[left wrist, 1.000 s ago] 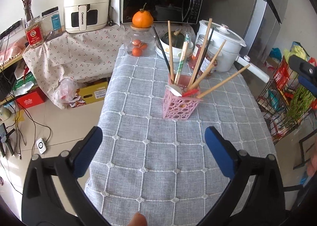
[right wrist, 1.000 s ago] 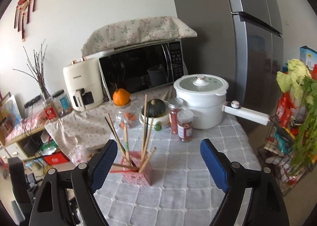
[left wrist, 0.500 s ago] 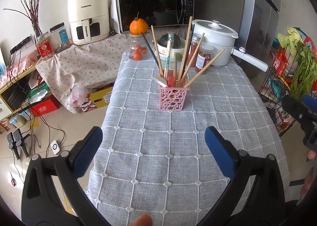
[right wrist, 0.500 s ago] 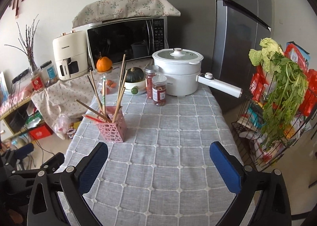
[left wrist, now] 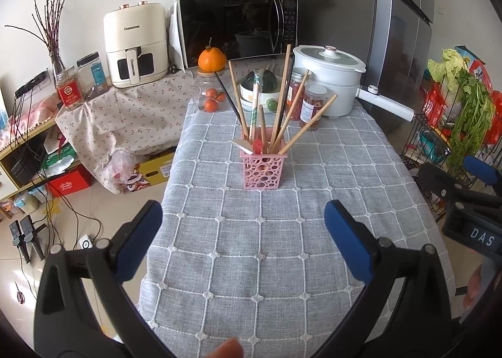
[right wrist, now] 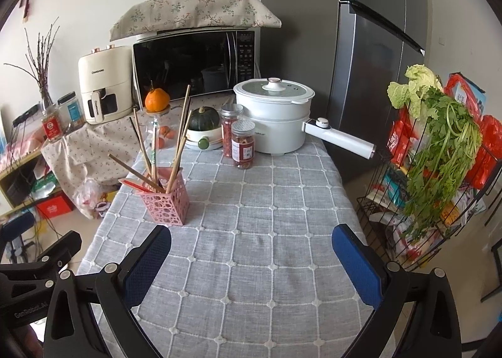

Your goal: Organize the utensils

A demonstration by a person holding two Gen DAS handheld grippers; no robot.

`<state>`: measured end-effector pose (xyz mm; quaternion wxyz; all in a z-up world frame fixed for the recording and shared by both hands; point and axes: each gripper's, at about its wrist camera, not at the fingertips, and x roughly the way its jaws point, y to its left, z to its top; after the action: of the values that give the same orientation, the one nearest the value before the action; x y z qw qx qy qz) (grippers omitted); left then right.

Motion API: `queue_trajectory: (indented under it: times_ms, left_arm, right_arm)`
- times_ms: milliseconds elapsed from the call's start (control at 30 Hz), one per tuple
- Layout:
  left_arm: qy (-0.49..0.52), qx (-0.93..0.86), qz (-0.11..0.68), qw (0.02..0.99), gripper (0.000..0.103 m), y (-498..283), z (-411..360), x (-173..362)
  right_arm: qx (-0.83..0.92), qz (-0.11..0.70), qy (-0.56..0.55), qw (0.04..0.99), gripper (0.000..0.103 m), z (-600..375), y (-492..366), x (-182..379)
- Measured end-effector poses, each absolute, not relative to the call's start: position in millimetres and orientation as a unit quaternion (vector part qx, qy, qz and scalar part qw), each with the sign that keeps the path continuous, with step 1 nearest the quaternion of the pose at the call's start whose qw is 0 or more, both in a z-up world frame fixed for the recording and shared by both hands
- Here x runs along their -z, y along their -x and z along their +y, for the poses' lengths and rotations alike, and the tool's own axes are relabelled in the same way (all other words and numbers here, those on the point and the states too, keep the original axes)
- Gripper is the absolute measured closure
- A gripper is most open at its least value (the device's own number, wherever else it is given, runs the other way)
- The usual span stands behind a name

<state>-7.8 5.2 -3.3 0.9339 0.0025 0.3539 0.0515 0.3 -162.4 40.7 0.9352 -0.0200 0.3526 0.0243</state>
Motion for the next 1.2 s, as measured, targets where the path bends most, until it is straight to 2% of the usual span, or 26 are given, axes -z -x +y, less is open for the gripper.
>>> queue_trajectory:
  times_ms: [1200]
  left_arm:
    - [-0.008,-0.047,0.353,0.934,0.001,10.0,2.5,3.3]
  right_arm:
    - [-0.017,0.359,0.021,0.933,0.000,-161.5,-2.3,-36.4]
